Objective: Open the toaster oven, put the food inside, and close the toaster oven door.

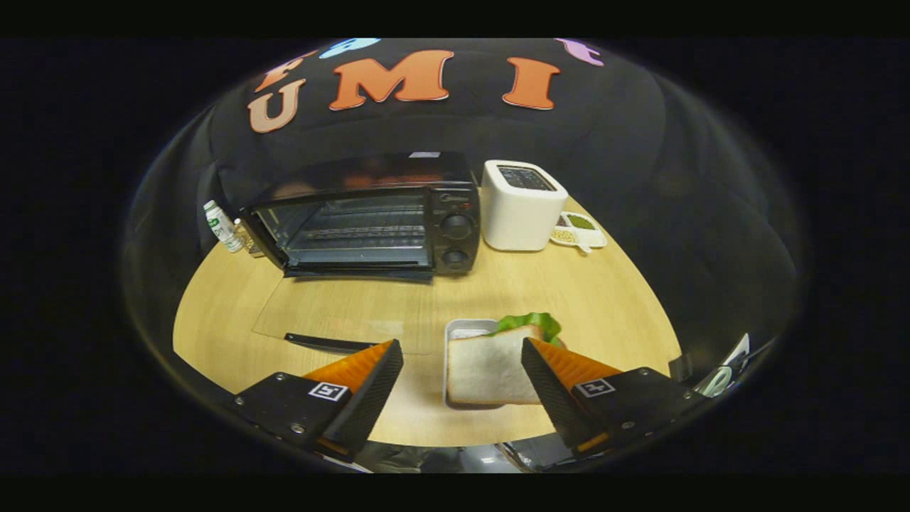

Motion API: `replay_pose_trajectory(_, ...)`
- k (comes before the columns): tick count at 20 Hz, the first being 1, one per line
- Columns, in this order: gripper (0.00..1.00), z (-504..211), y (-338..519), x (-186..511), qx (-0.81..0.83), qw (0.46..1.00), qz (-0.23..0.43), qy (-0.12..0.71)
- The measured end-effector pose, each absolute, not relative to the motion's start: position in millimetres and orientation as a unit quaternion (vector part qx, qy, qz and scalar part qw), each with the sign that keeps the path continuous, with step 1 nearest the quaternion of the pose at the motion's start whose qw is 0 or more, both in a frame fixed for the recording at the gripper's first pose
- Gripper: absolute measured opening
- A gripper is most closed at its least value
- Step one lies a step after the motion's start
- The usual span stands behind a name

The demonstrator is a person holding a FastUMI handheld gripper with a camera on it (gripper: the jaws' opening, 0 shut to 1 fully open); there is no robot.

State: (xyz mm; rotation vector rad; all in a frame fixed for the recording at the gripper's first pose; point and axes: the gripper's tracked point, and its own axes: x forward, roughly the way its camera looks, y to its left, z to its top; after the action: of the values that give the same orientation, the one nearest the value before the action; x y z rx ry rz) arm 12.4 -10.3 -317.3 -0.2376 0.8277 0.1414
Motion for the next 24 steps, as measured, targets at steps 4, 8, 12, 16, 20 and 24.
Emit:
replay_pose_trajectory(4, 1.0, -320.3, -38.7, 23.7, -0.114, 0.896, 0.068, 0.423)
replay_pose_trajectory(8, 1.0, -334.5, -64.8, 34.0, -0.11, 0.885, 0.066, 0.448)
replay_pose_trajectory(12, 1.0, -357.5, -75.9, 34.4, -0.09, 0.869, 0.078, 0.481)
replay_pose_trajectory(16, 1.0, -381.0, -78.2, 35.7, -0.075, 0.85, 0.093, 0.513)
replay_pose_trajectory(20, 1.0, -397.1, -68.8, 34.6, -0.018, 0.83, 0.107, 0.547)
replay_pose_trajectory(24, 1.0, -408.0, -62.5, 31.1, 0.015, 0.815, 0.116, 0.567)
